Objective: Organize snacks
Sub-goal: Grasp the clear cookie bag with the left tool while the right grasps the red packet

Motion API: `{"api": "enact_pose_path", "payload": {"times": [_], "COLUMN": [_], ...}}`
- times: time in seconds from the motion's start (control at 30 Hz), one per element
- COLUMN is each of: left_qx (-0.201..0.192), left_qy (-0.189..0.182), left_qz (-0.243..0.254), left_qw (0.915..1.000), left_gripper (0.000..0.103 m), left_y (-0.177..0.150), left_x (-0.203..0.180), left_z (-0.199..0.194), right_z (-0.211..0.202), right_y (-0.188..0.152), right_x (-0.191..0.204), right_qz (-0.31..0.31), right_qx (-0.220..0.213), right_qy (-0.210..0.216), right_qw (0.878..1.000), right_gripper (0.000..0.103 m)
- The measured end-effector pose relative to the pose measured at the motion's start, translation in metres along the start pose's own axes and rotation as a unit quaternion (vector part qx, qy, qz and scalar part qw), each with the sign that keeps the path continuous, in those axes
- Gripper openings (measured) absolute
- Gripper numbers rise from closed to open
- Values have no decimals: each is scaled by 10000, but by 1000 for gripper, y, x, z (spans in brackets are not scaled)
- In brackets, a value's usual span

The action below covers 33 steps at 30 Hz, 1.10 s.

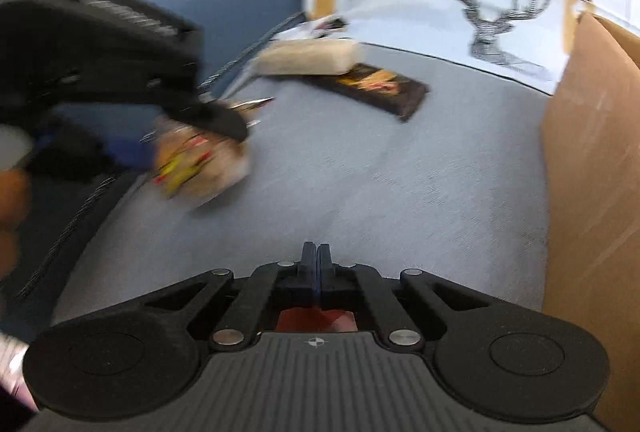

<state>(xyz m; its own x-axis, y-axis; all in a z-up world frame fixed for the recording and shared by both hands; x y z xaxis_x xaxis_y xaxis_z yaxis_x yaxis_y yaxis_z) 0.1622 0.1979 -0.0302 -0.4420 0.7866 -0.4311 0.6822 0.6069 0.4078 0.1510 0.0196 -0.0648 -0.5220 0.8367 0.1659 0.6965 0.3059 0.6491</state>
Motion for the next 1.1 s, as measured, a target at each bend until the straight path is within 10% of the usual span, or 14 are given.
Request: {"api": "enact_pose_path", "payload": {"times": [0.3,0.47,0.77,0.93,1.1], "left_qx": [153,209,479,654,755], "left_qy": [-179,-185,58,205,280], "left_qz": [-218,-206,21,199,238], "left_qw": [9995,9994,9988,9975,9965], "left_gripper": [58,58,59,60,62], "left_y": [5,6,-4,-8,-10], "left_x": [6,6,7,7,6], "left_z": [3,6,11,16,20], "right_z": [-16,-20,-12,-20,-29], "right_y": [4,-4,-31,-27,-19], "right_x": [-31,-21,19,25,17], "right_qz": [839,1043,282,-146,-209], "right_qx": [-115,304,488,323,202], "right_qy": [-82,80,-564,-595,-705], "right_qw": [9964,9941,9968,9976,9971], "right_gripper": [13,60,62,31,31]}}
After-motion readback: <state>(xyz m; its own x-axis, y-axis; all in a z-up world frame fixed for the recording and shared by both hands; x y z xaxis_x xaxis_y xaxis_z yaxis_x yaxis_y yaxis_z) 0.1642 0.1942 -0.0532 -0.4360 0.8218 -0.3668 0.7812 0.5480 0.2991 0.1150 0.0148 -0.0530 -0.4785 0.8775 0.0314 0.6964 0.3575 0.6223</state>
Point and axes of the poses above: each gripper's, at about its wrist camera, not at the fingertips, and z roughly the way its jaws point, x to its left, y to its top, the point moved 3 cm from there along z, roughly the way its jaws point, and after that the axes turned 1 degree about y, right-handed, at the moved point
